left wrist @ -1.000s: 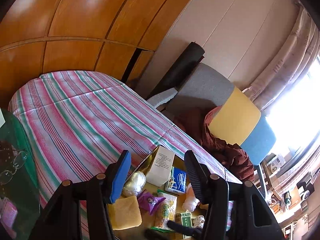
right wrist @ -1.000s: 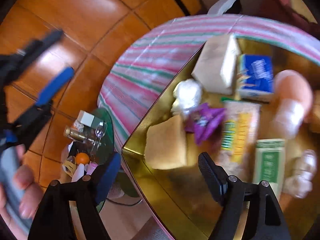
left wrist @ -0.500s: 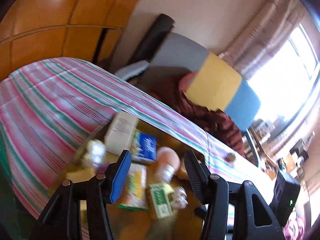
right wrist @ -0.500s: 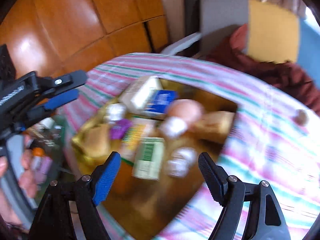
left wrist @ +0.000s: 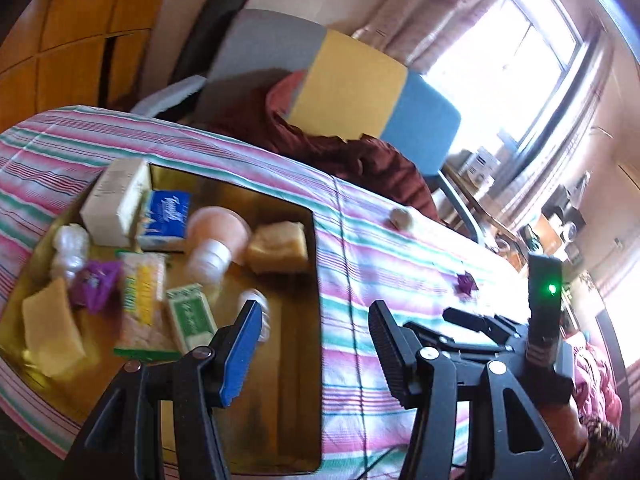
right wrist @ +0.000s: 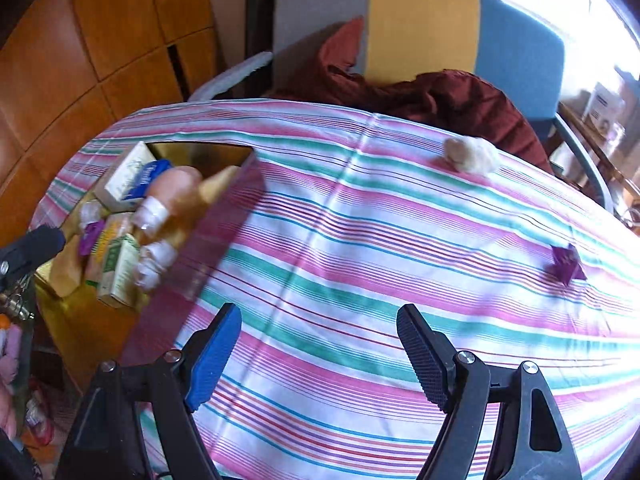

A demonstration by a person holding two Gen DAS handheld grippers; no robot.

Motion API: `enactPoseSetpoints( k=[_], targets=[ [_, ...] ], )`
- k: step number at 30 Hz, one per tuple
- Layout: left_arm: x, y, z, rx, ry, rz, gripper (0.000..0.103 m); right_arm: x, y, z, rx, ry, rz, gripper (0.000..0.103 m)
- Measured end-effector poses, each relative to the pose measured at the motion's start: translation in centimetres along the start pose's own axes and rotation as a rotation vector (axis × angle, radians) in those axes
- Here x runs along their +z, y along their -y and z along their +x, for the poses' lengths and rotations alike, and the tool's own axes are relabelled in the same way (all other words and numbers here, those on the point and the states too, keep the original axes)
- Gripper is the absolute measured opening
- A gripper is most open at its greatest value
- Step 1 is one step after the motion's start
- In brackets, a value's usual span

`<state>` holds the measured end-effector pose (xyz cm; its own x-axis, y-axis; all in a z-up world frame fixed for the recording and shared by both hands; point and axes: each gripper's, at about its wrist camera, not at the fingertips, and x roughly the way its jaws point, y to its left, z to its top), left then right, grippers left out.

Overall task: Organize objects
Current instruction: 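Move both tools back toward the purple packet and cream sock, then grasp the purple candy packet with the right tool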

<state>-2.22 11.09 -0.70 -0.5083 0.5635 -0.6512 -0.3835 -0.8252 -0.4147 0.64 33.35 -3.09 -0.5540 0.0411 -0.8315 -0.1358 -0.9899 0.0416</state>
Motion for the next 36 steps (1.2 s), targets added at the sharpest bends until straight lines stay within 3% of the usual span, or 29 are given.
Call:
enactPoseSetpoints(
  k=[5,16,19,26,33,36],
  targets=[
    [-1.6,1.9,1.6,-0.034,-0.054,0.02,0.056,-0.4,3.2,0.3,-0.033,-0.006,0.029,0.081],
    [-3.6,7.9,4.9,-0.107,-0.159,0.164,0.056,-0.9,13.0,1.9,-0.116,-0.099,0.155,0.081],
    [-4.2,9.0,5.7,-0.121,-0.187,0.191,0.056,-0.1,16.6,1.8,-0.195,-0.087,0.177,0.081],
    [-5.0,10.5,7.0,-0.129,-0.227,0.23,0.056,2.7,25.1,2.4,-0.254,-0.002,0.307,0.081],
    [-5.4,11.0,8.0,-0.113,-0.259,0.254,0.056,3.3,27.9,6.3,-0.177,-0.03,0.327,0.08],
    [-5.4,11.2,8.6,-0.113,-0.269,0.247,0.056,3.3,27.8,7.3,-0.155,-0.055,0.317,0.065]
  ],
)
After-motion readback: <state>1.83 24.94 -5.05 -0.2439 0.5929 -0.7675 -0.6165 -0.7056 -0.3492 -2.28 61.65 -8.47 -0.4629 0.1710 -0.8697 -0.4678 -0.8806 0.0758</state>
